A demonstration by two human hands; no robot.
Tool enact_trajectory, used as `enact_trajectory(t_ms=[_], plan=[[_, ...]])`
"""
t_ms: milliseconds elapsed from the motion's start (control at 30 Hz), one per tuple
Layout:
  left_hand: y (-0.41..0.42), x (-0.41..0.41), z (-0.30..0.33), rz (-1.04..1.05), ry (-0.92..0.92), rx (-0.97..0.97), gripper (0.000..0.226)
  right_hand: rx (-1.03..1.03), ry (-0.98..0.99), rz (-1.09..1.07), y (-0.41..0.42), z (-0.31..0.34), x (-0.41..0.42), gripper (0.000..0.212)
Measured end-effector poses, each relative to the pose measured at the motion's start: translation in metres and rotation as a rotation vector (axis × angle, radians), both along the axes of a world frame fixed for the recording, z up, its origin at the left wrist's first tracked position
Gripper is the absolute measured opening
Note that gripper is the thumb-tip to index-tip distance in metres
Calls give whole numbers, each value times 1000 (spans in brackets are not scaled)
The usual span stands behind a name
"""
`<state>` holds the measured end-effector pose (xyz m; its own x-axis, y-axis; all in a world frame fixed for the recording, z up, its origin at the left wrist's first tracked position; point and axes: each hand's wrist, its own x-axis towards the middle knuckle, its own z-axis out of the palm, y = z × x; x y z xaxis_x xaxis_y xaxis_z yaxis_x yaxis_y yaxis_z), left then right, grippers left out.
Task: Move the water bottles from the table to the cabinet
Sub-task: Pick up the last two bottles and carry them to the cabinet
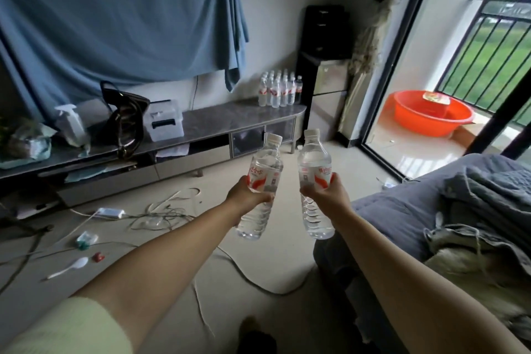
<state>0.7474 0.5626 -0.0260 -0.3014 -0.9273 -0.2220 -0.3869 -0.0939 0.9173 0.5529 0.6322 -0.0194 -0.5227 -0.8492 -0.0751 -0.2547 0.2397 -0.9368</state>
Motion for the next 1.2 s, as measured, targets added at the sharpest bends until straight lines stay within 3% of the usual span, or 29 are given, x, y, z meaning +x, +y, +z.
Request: enact_trajectory(t_ms=[600,933,1200], plan=[[-270,-87,-7,-69,-4,63,42,110,39,-115,-247,-14,-75,50],[-375,-108,-24,-6,1,138,43,147,-44,-56,-368,-29,-105,48],[-503,-178,-36,62,42,117,39,118,-77,40,-513,-46,-173,45]])
